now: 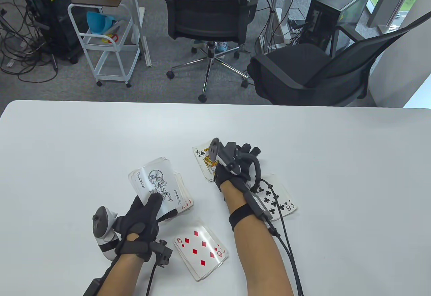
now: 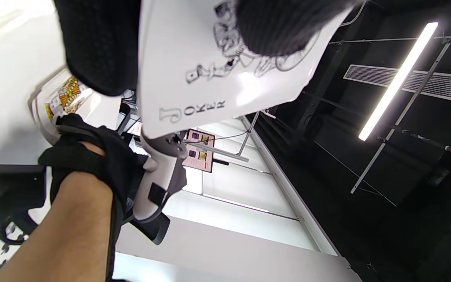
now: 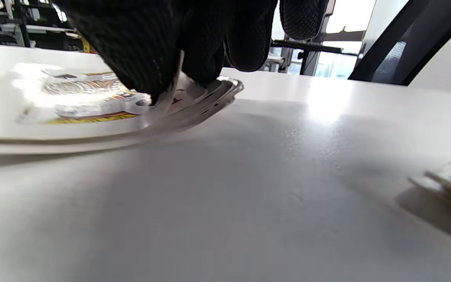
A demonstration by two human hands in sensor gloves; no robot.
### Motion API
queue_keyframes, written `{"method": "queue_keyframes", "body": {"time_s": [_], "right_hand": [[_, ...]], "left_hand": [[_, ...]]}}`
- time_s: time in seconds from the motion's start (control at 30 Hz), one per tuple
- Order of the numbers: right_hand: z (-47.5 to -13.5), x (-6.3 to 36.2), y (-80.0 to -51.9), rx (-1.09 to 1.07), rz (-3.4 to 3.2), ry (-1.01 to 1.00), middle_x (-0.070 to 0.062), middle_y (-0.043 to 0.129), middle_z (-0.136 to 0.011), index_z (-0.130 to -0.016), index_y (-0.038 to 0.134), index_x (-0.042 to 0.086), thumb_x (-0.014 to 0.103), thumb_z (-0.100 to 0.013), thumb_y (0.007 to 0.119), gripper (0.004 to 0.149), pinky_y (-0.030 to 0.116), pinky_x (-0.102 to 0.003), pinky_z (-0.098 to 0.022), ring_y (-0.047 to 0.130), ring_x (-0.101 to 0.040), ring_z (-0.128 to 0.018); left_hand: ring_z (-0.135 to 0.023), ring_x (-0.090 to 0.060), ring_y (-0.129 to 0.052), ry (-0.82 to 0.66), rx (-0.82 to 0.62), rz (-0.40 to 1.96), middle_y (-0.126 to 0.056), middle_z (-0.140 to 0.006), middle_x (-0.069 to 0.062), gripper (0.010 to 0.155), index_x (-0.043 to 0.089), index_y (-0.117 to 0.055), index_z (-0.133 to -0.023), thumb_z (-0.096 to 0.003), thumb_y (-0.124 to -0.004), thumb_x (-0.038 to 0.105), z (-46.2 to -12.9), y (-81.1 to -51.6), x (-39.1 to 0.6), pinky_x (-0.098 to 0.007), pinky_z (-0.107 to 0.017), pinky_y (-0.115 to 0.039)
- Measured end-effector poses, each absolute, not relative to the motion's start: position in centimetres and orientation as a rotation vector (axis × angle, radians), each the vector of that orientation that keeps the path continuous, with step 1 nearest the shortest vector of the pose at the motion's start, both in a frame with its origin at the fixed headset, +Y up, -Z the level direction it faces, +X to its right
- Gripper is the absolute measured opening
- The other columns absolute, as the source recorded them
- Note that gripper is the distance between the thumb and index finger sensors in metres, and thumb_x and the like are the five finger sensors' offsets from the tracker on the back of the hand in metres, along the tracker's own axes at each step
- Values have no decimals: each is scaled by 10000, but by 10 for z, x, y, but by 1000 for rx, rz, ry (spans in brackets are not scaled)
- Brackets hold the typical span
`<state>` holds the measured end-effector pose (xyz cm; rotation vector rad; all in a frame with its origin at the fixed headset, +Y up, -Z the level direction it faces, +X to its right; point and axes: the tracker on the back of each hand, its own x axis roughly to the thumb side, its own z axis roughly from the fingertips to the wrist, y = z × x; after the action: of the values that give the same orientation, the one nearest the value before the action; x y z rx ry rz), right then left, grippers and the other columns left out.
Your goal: Playing card suit sorting
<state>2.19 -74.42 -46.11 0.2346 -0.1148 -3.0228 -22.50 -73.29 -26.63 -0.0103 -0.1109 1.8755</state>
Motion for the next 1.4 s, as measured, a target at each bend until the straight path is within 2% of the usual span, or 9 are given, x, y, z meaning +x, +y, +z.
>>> {"method": "queue_keyframes", "body": {"time_s": [0.23,0.47,0.5,0.57,0.67,0.87,1.2,1.3,1.4], "right_hand": [[-437,27,-712,131,-3090,45,-158,612,-1053,-838,768,141,415,-524,884,432,273,-758,-692,415,-500,-1053],[-365,42,-680,-181,-3397,278,-171,618,-1055,-827,799,141,473,-546,806,435,275,-763,-682,420,-512,-1047],[-355,44,-678,-288,-3462,229,-182,618,-1055,-827,806,131,474,-544,805,444,279,-763,-681,421,-516,-1044],[-334,46,-677,-399,-3569,164,-186,584,-1070,-844,789,129,489,-557,781,460,249,-766,-675,391,-518,-1046],[-307,48,-676,-530,-3629,313,-183,613,-1058,-834,800,131,492,-557,768,456,265,-766,-673,414,-519,-1044],[-278,45,-688,-737,-3724,544,-173,644,-1038,-835,797,130,486,-559,719,457,281,-761,-674,451,-510,-1035],[-264,39,-704,-777,-3628,512,-169,623,-1045,-882,730,128,548,-530,759,549,298,-759,-674,463,-510,-1030],[-263,40,-704,-760,-3626,579,-167,624,-1041,-884,718,129,556,-522,769,562,313,-756,-675,480,-505,-1027],[-262,38,-704,-770,-3640,517,-168,605,-1049,-893,698,129,555,-514,794,579,307,-757,-677,471,-507,-1029]], "left_hand": [[-808,-287,-954,-116,-16,1871,-834,-963,-27,507,230,-663,-1008,-549,-773,416,-266,-733,-224,-411,-517,-918],[-806,-285,-957,-128,-32,1839,-839,-961,-24,506,232,-668,-1006,-548,-772,420,-263,-734,-217,-411,-515,-918],[-806,-285,-957,-127,-38,1830,-838,-962,-21,506,232,-668,-1007,-548,-772,420,-263,-735,-215,-411,-515,-919],[-805,-286,-957,-127,-50,1815,-840,-960,-24,505,233,-670,-1006,-548,-773,419,-263,-737,-212,-411,-515,-919],[-806,-285,-958,-125,-69,1791,-839,-961,-23,506,233,-669,-1006,-548,-773,419,-263,-741,-207,-411,-514,-919],[-804,-286,-960,-124,-101,1744,-841,-959,-24,506,230,-671,-1006,-547,-775,416,-263,-747,-200,-412,-514,-919],[-799,-280,-967,-132,-137,1699,-852,-954,-16,501,236,-681,-1000,-543,-791,410,-260,-752,-191,-411,-510,-924],[-789,-272,-978,-151,-149,1691,-867,-943,-11,497,240,-693,-994,-541,-802,412,-259,-750,-189,-406,-503,-930],[-783,-272,-983,-157,-155,1687,-871,-939,-13,494,238,-700,-991,-541,-806,414,-258,-750,-187,-404,-499,-931]]}}
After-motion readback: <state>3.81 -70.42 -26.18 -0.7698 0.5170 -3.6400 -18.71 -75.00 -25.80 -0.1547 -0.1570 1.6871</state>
